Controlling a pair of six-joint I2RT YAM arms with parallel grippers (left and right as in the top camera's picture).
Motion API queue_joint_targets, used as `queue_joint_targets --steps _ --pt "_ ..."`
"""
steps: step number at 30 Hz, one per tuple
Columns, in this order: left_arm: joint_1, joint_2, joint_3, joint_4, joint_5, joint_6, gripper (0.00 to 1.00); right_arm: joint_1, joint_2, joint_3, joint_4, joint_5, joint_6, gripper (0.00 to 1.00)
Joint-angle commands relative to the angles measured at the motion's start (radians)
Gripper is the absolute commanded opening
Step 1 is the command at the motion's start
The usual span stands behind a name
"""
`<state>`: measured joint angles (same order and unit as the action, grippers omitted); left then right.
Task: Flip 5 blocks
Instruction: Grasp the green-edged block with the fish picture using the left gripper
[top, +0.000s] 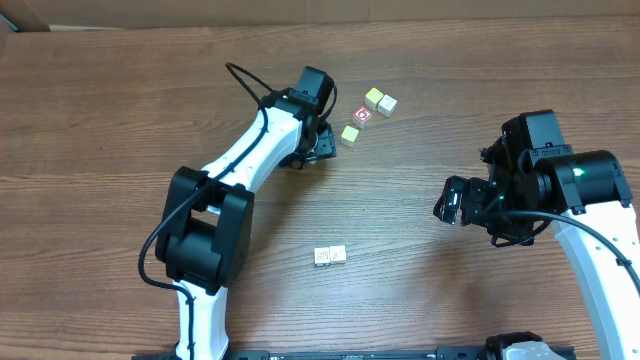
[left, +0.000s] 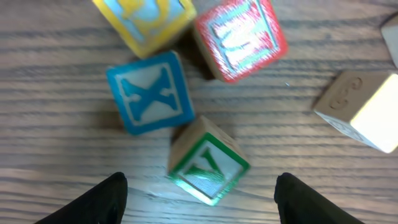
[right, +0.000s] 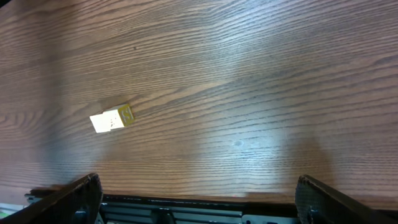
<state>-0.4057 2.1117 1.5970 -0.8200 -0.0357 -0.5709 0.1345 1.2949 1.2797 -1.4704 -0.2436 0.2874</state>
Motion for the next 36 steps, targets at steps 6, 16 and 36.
queue_joint_targets --steps 6,16,36 --pt "0.006 0.041 0.026 0.025 0.016 0.126 0.68 0.006 -0.010 0.016 -0.005 0.007 -0.006 1.00" --pt "0.006 0.103 0.026 0.054 0.081 0.221 0.54 0.006 -0.010 0.016 -0.024 0.007 -0.006 1.00" --pt "0.006 0.103 0.040 0.001 0.089 0.241 0.13 0.006 -0.010 0.016 -0.031 0.007 -0.003 1.00"
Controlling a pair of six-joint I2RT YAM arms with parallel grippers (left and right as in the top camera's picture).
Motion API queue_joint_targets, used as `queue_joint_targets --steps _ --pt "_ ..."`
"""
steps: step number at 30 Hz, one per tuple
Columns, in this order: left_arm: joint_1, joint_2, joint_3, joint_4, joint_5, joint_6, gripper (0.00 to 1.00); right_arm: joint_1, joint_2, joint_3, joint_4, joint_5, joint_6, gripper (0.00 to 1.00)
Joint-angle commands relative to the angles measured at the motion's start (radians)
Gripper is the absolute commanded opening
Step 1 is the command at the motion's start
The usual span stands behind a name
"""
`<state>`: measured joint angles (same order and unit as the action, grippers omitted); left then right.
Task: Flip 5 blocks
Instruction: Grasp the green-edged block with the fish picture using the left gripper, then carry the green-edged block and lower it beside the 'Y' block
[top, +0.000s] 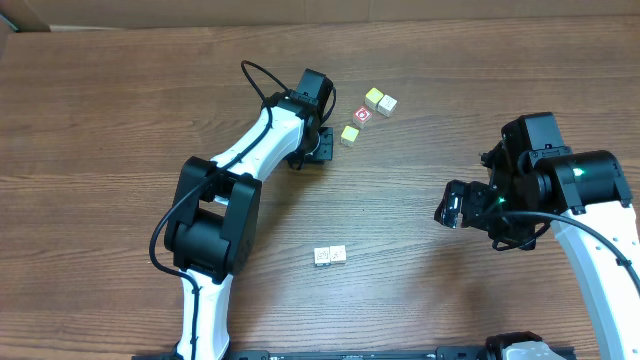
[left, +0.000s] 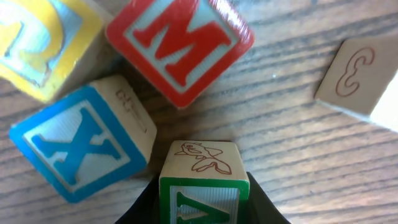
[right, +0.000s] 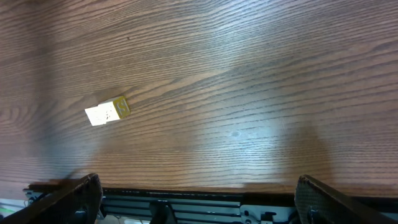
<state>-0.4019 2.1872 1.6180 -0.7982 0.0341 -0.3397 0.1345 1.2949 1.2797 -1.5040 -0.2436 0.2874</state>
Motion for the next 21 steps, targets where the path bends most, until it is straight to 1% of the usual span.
queue_joint_targets --steps 1,3,4,12,15,21 --pt "0.003 0.026 0.028 -0.034 0.019 0.006 0.11 0.006 -0.010 0.016 0.004 0.008 -0.003 1.00" --pt "0.002 0.023 0.046 -0.064 0.019 -0.008 0.05 0.006 -0.010 0.016 0.006 0.008 -0.003 1.00" --pt "0.002 0.020 0.056 -0.084 0.018 -0.018 0.04 0.006 -0.010 0.016 0.006 0.008 -0.003 1.00" --pt "0.002 -0.029 0.091 -0.220 0.019 -0.086 0.05 0.006 -0.010 0.016 0.006 0.008 -0.005 1.00" --pt "0.002 -0.076 0.091 -0.280 0.019 -0.110 0.04 0.006 -0.010 0.016 0.004 0.013 -0.007 1.00" --pt "-0.009 -0.175 0.082 -0.351 0.010 -0.122 0.04 0.006 -0.010 0.016 0.001 0.026 -0.007 1.00"
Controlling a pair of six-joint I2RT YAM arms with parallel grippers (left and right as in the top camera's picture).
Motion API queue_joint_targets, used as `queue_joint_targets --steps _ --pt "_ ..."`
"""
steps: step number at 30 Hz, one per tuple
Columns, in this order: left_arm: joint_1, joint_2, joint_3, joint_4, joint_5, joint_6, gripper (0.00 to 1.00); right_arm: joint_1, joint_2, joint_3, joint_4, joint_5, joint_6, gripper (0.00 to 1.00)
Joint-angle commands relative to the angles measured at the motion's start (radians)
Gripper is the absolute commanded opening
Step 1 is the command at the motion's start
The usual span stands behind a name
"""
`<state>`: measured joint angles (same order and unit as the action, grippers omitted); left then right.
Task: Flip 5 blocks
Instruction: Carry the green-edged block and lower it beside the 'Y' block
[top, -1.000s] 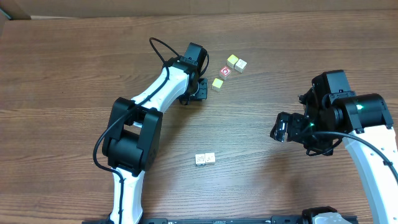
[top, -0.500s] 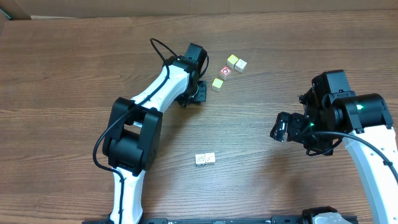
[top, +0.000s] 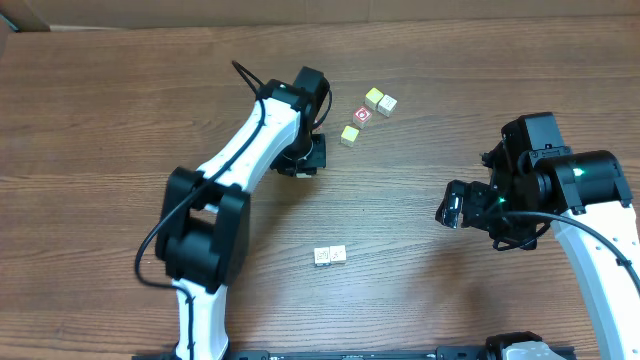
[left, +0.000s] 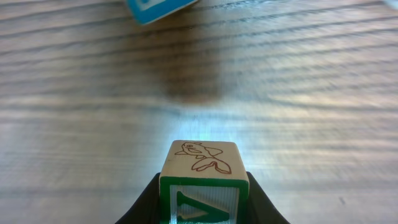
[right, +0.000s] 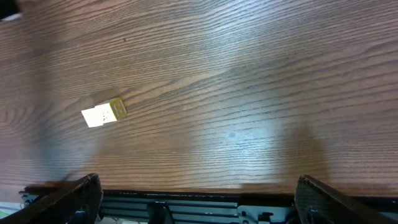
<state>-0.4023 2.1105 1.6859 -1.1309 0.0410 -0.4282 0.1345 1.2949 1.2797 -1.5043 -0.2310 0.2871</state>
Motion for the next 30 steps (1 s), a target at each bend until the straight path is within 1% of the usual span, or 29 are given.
queue_joint_targets --steps 1,6,10,19,22,26,30 --pt "-0.014 -0.128 0.002 -0.027 -0.002 -0.045 0.04 0.006 -0.010 0.016 0.002 0.014 -0.006 1.00" --pt "-0.043 -0.256 -0.111 -0.017 -0.018 -0.110 0.04 0.006 -0.010 0.016 0.001 0.014 -0.006 1.00" --pt "-0.075 -0.394 -0.278 0.033 -0.024 -0.146 0.05 0.006 -0.010 0.016 -0.003 0.014 -0.006 1.00" --pt "-0.127 -0.673 -0.663 0.169 -0.022 -0.271 0.04 0.006 -0.010 0.016 -0.002 0.013 -0.006 1.00" --pt "-0.129 -0.714 -0.770 0.237 0.002 -0.287 0.04 0.006 -0.010 0.016 -0.001 0.013 -0.006 1.00" --pt "-0.135 -0.713 -0.858 0.328 0.069 -0.287 0.04 0.006 -0.010 0.016 -0.002 0.013 -0.006 1.00" --pt "-0.166 -0.712 -0.933 0.428 0.084 -0.294 0.06 0.006 -0.010 0.016 -0.002 0.013 -0.006 1.00"
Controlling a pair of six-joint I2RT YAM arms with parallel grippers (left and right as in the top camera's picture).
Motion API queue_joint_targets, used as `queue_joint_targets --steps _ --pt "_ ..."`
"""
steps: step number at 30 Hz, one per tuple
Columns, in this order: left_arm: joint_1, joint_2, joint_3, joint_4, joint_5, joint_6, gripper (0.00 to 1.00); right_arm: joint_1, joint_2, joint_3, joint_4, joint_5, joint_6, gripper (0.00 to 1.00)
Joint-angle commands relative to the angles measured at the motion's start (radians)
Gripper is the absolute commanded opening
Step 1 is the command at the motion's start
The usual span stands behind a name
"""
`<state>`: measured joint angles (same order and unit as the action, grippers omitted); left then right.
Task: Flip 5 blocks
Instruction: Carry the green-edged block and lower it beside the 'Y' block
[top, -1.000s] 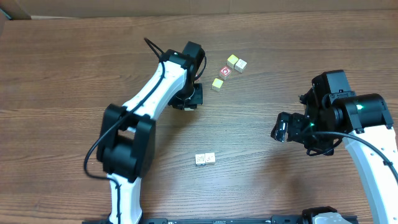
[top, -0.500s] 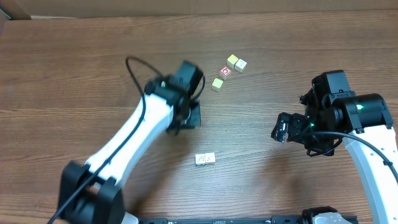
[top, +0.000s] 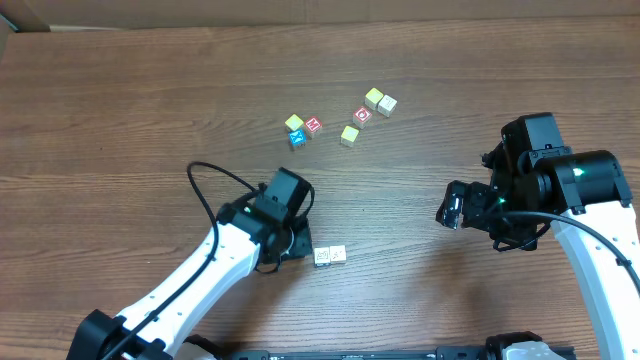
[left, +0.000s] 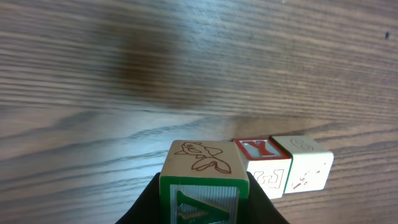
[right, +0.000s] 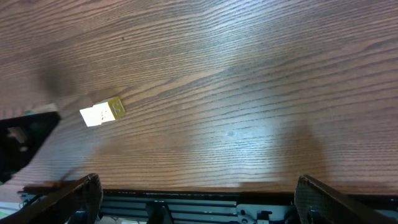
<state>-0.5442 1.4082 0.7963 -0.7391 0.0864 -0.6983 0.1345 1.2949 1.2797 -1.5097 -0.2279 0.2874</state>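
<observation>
My left gripper (left: 204, 202) is shut on a green-edged block (left: 204, 180) with a fish drawing on its upper face. It hangs just left of a pair of blocks, one red-edged (left: 261, 163) and one white (left: 305, 163). Overhead, the left gripper (top: 292, 243) sits beside that pair (top: 330, 256). A cluster of yellow (top: 294, 122), red M (top: 313, 125) and blue (top: 297, 138) blocks lies far back. My right gripper (top: 452, 206) stands open at the right, nothing between its fingers (right: 68, 196).
More blocks lie at the back: a yellow-green one (top: 349, 134), a red one (top: 363, 114), and a yellow and white pair (top: 380, 101). The right wrist view shows the near pair (right: 102, 112) and the table's front edge (right: 205, 186).
My left gripper, still shut on the green block, has moved from near the back cluster to the near middle, beside the pair of blocks. The right arm has not moved.
My left gripper was open over the green block among the blue, red and yellow ones. Then it was shut on the green block there. Then it held it over bare table away from the cluster, and now beside the near pair.
</observation>
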Motion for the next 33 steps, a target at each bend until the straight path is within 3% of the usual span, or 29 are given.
queue_joint_targets --steps 1,23,33 --pt "-0.029 -0.009 -0.055 0.051 0.038 -0.024 0.06 0.006 -0.010 0.016 0.003 0.010 -0.006 1.00" --pt "-0.034 0.064 -0.114 0.142 0.045 -0.050 0.10 0.006 -0.010 0.016 -0.008 0.010 -0.006 1.00" --pt "-0.034 0.063 -0.114 0.145 0.045 -0.050 0.17 0.006 -0.010 0.016 -0.012 0.010 -0.006 1.00"
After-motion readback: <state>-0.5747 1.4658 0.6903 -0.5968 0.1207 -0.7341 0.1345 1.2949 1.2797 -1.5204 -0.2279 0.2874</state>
